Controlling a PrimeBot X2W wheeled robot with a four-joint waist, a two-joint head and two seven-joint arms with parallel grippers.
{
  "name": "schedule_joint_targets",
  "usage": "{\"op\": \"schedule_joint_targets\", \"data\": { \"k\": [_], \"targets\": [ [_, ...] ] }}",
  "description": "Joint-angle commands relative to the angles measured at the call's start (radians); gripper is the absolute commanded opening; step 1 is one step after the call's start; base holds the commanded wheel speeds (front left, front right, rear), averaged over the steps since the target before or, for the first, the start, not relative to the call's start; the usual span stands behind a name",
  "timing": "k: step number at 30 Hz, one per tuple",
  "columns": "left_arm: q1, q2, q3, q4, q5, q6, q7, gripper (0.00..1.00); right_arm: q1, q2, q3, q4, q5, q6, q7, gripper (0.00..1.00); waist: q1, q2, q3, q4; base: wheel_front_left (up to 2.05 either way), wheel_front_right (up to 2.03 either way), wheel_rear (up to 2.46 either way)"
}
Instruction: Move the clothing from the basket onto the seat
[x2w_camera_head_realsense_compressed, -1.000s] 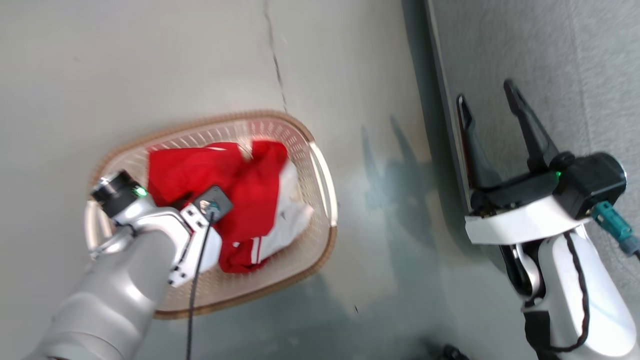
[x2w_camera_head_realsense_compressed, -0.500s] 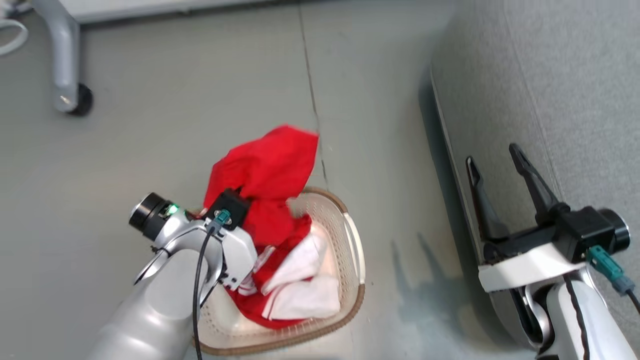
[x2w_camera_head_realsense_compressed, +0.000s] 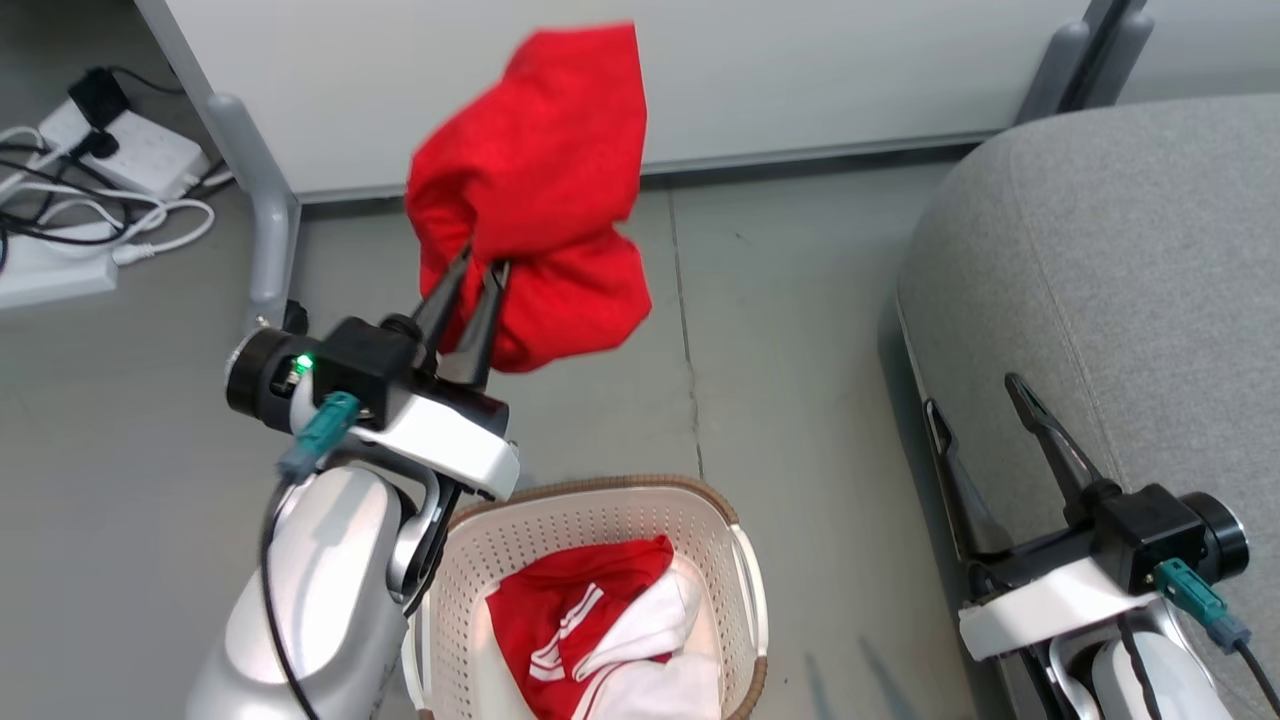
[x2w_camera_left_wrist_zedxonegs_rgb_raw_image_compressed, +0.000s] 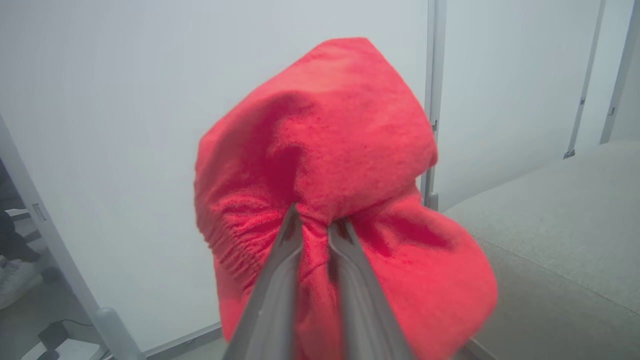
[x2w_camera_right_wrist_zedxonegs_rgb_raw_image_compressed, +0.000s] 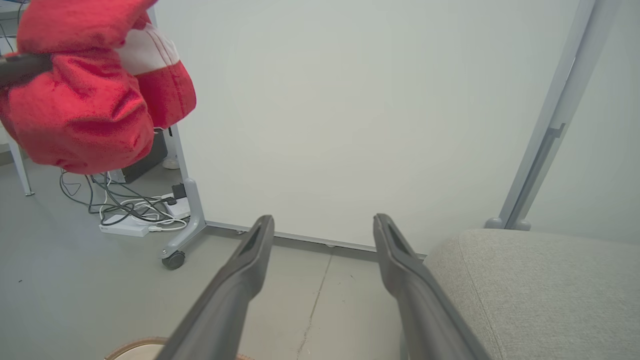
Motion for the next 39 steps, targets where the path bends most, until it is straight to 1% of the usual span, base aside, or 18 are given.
{"op": "schedule_joint_targets", "data": {
  "k": [1, 5, 9, 12, 16, 20, 23, 27, 31, 39],
  "targets": [
    [0.020, -0.010, 0.028, -0.050, -0.008, -0.006, -0.002, 0.00, 0.017, -0.008, 0.000, 0.000, 0.005, 0.002, -0.004, 1.00, 0.0000, 0.0000, -0.028, 0.007, 0.00, 0.00, 0.00],
    [0.063, -0.035, 0.092, -0.210, -0.013, -0.019, -0.001, 0.00, 0.037, -0.008, -0.002, -0.003, 0.010, 0.002, -0.004, 1.00, 0.0000, 0.0000, -0.054, 0.010, 0.00, 0.00, 0.00],
    [0.089, -0.051, 0.127, -0.366, -0.026, -0.034, -0.001, 0.00, 0.047, -0.006, 0.001, -0.009, 0.012, 0.002, -0.004, 1.00, 0.0000, 0.0000, -0.063, 0.013, 0.00, 0.00, 0.00],
    [0.106, -0.055, 0.114, -0.448, -0.060, -0.036, -0.001, 0.00, 0.053, -0.008, 0.007, -0.013, 0.016, 0.002, -0.004, 1.00, 0.0000, 0.0000, -0.070, 0.011, 0.00, 0.00, 0.00],
    [0.128, -0.055, 0.062, -0.512, -0.109, -0.017, -0.001, 0.00, 0.057, -0.006, 0.010, -0.010, 0.016, 0.002, -0.004, 1.00, 0.0000, 0.0000, -0.082, 0.010, 0.00, 0.00, 0.00],
    [0.142, -0.055, -0.027, -0.505, -0.127, -0.026, -0.001, 0.00, 0.060, 0.000, 0.017, -0.007, 0.017, 0.002, -0.004, 1.00, 0.0000, 0.0000, -0.090, 0.008, 0.00, 0.00, 0.00],
    [0.147, -0.055, -0.089, -0.471, -0.101, -0.036, -0.002, 0.00, 0.060, 0.003, 0.025, -0.006, 0.016, 0.002, -0.004, 1.00, 0.0000, 0.0000, -0.093, 0.005, 0.00, 0.00, 0.00],
    [0.170, -0.055, -0.145, -0.435, -0.101, -0.042, -0.002, 0.00, 0.053, 0.000, 0.026, -0.010, 0.019, 0.002, -0.004, 1.00, 0.0000, 0.0000, -0.094, -0.003, 0.00, 0.00, 0.00],
    [0.175, -0.055, -0.164, -0.412, -0.080, -0.042, -0.002, 0.00, 0.053, -0.001, 0.021, -0.011, 0.022, 0.002, -0.004, 1.00, 0.0000, 0.0000, -0.094, -0.005, 0.00, 0.00, 0.00],
    [0.180, -0.055, -0.163, -0.394, -0.073, -0.037, -0.002, 0.00, 0.066, -0.001, 0.023, -0.011, 0.020, 0.002, -0.004, 1.00, 0.0000, 0.0000, -0.101, -0.008, 0.00, 0.00, 0.00]
  ]
}}
